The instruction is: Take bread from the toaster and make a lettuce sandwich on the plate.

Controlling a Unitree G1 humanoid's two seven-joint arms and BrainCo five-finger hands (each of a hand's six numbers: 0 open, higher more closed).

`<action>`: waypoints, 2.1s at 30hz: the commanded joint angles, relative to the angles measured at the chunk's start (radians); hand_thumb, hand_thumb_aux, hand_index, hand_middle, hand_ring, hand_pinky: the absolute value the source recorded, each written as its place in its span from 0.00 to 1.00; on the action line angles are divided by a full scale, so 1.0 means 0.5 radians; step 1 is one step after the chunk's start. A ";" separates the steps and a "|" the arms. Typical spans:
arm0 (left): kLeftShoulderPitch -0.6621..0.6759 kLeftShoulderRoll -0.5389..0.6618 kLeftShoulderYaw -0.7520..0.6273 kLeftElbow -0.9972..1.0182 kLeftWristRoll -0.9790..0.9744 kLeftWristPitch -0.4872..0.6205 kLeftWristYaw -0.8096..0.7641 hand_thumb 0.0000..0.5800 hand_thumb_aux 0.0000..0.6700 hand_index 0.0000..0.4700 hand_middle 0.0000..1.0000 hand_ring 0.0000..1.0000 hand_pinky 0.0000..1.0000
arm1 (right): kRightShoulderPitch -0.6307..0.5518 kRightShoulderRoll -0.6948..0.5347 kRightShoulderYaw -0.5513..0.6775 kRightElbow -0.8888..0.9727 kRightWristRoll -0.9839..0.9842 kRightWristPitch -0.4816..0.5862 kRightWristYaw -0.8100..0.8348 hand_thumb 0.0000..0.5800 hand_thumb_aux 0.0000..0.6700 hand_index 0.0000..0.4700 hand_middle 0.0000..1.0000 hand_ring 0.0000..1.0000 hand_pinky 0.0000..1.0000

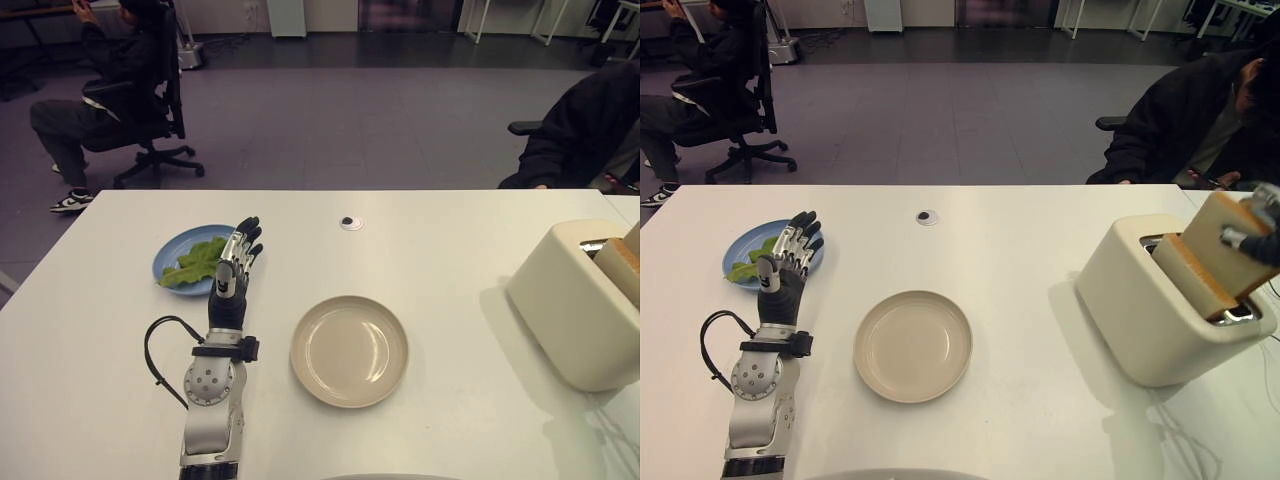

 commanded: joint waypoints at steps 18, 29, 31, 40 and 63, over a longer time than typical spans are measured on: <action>-0.059 -0.038 -0.054 0.008 0.017 0.013 0.012 0.00 0.00 0.00 0.00 0.00 0.00 | -0.347 0.939 1.353 -1.064 1.310 1.416 0.133 1.00 1.00 1.00 0.00 0.00 0.00; -0.091 -0.046 -0.074 0.000 0.022 0.039 0.018 0.00 0.00 0.00 0.00 0.00 0.00 | -0.316 1.105 1.692 -1.027 1.296 1.642 0.294 1.00 1.00 1.00 0.00 0.00 0.00; -0.095 -0.046 -0.076 0.003 0.021 0.040 0.018 0.00 0.00 0.00 0.00 0.00 0.00 | -0.298 1.064 1.772 -1.033 1.231 1.623 0.340 1.00 1.00 1.00 0.00 0.00 0.00; -0.085 -0.046 -0.077 -0.011 0.012 0.043 0.016 0.00 0.00 0.00 0.00 0.00 0.00 | -0.308 1.211 2.085 -0.833 0.609 1.071 0.125 0.00 0.00 0.00 0.00 0.00 0.00; -0.719 1.188 -0.077 1.284 1.410 0.331 0.494 0.00 0.00 0.00 0.00 0.00 0.00 | -0.035 1.557 1.572 -1.022 0.264 0.395 -0.346 0.00 0.00 0.00 0.00 0.00 0.00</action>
